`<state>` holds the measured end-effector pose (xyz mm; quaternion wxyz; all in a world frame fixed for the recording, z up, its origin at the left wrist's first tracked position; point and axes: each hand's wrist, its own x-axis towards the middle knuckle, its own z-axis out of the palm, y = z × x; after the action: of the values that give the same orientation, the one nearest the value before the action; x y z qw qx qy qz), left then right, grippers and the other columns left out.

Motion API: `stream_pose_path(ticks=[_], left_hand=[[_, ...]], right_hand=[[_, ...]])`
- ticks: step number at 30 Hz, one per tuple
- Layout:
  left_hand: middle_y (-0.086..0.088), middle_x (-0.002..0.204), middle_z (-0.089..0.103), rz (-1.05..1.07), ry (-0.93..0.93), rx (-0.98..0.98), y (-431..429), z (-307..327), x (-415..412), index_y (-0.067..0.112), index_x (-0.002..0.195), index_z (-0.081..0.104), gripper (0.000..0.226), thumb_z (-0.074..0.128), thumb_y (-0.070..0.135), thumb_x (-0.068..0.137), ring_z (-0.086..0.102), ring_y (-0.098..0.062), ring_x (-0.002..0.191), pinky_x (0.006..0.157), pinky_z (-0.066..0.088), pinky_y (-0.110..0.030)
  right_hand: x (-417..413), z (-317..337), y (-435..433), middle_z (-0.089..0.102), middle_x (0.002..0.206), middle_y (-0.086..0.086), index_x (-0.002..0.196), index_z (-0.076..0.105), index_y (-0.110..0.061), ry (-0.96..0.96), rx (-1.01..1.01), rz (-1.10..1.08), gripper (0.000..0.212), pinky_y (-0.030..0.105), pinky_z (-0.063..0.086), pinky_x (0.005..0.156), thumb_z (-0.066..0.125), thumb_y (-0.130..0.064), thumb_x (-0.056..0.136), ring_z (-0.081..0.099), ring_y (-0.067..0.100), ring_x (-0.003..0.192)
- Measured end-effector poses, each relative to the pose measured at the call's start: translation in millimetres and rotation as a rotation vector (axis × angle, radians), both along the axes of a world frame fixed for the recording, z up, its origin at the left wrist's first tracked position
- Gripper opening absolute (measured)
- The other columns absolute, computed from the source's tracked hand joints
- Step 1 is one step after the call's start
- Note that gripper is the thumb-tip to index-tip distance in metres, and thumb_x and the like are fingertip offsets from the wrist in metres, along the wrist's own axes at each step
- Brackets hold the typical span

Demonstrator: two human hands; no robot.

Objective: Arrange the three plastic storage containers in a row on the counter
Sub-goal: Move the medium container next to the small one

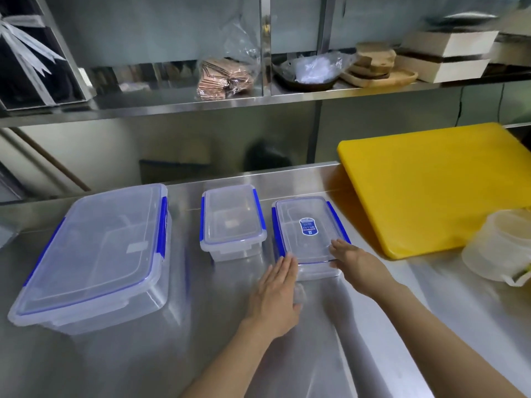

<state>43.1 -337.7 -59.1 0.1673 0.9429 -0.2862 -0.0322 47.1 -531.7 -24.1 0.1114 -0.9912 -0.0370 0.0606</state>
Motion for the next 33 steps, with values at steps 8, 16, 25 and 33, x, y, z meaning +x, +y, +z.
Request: stream_pose_path(ticks=[8,16,25,33], left_hand=[[0.001,0.156,-0.022,0.079,0.095,0.070,-19.5,-7.6,64.5,0.016,0.145,-0.017,0.097,0.059,0.033,0.087,-0.014,-0.013,0.144,0.114,-0.007,-0.028],[0.008,0.143,-0.035,0.099,0.125,-0.003,-28.3,-11.5,81.1,0.018,0.144,-0.019,0.097,0.058,0.035,0.088,-0.019,-0.013,0.142,0.117,0.000,-0.033],[0.003,0.153,-0.026,0.033,0.092,0.017,-62.3,-10.8,85.4,0.016,0.144,-0.019,0.098,0.059,0.031,0.087,-0.018,-0.013,0.143,0.113,-0.008,-0.027],[-0.003,0.159,-0.011,-0.074,-0.045,0.128,-79.6,4.2,99.6,0.017,0.148,-0.004,0.084,0.051,0.041,0.089,-0.016,-0.020,0.144,0.108,-0.020,-0.032]], right_hand=[[62.3,-17.3,-7.9,0.017,0.157,0.007,0.145,0.020,-0.012,-0.076,0.048,-0.030,0.053,0.031,0.016,0.117,0.037,-0.031,0.098,0.013,0.019,0.146],[84.2,-41.7,-12.4,0.053,0.138,0.011,0.133,0.046,-0.008,-0.069,-0.030,-0.085,0.081,0.043,0.047,0.097,0.008,-0.064,0.088,0.049,0.027,0.128],[75.8,-48.6,-49.9,0.042,0.146,0.006,0.139,0.038,-0.012,-0.189,-0.080,-0.180,0.102,0.039,0.042,0.104,-0.010,-0.076,0.074,0.033,0.023,0.139],[68.1,-29.3,-67.6,0.038,0.149,0.008,0.139,0.039,-0.014,-0.171,-0.160,-0.237,0.076,0.047,0.035,0.106,0.028,-0.064,0.083,0.033,0.029,0.139]])
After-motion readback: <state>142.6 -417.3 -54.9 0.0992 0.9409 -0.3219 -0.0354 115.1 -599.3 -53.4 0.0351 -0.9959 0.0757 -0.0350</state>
